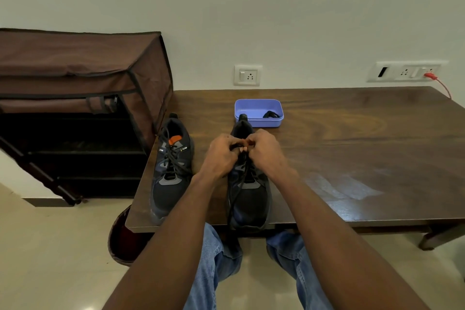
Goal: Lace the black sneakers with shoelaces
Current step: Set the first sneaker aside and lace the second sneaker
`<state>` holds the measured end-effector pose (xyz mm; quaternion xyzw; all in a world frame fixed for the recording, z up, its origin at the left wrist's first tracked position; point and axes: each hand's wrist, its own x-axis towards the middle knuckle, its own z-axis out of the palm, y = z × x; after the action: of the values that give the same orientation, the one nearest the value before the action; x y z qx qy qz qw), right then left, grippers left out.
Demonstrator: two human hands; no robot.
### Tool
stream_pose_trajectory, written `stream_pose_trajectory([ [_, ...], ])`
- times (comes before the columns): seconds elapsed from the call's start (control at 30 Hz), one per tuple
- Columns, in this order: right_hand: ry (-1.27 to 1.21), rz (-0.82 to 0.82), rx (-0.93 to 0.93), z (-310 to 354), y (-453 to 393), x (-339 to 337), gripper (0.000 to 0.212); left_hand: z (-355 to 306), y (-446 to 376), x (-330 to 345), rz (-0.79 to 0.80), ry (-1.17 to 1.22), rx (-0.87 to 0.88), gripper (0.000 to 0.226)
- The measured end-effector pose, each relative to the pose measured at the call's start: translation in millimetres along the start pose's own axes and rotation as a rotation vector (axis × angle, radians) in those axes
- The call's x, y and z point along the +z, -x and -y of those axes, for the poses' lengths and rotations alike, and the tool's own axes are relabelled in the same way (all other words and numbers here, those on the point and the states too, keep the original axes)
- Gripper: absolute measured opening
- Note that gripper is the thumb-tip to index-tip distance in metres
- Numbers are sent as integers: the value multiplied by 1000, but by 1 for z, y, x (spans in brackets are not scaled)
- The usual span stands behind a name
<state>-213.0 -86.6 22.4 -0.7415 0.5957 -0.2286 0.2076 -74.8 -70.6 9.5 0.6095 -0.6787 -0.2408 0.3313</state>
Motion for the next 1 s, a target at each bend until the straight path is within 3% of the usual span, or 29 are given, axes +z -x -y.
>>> stream_pose_trajectory([
  [0.17,84,58,23,2,-3,-1,8,1,0,2,16,-56,69,26],
  [0.37,-163,90,72,-13,-4,-9,5,-1,-3,6,36,-39,60,15],
  [0.53,-114,97,66,-16,-6,-4,7,-7,2,1,17,64,32,19],
  [0.67,-174,86,143,-17,-7,-2,23,3,1,2,-72,160,-72,15],
  [0.83,-283,1,119,-18,-6,-3,16,5,-3,8,-99,312,-114,16],
  [0.93,-372,9,80,-13,-1,-1,21,4,-4,9,-50,447,-136,16],
  [1.0,-420,11,59,-13,-2,0,22,3,-4,6,16,499,-143,28],
])
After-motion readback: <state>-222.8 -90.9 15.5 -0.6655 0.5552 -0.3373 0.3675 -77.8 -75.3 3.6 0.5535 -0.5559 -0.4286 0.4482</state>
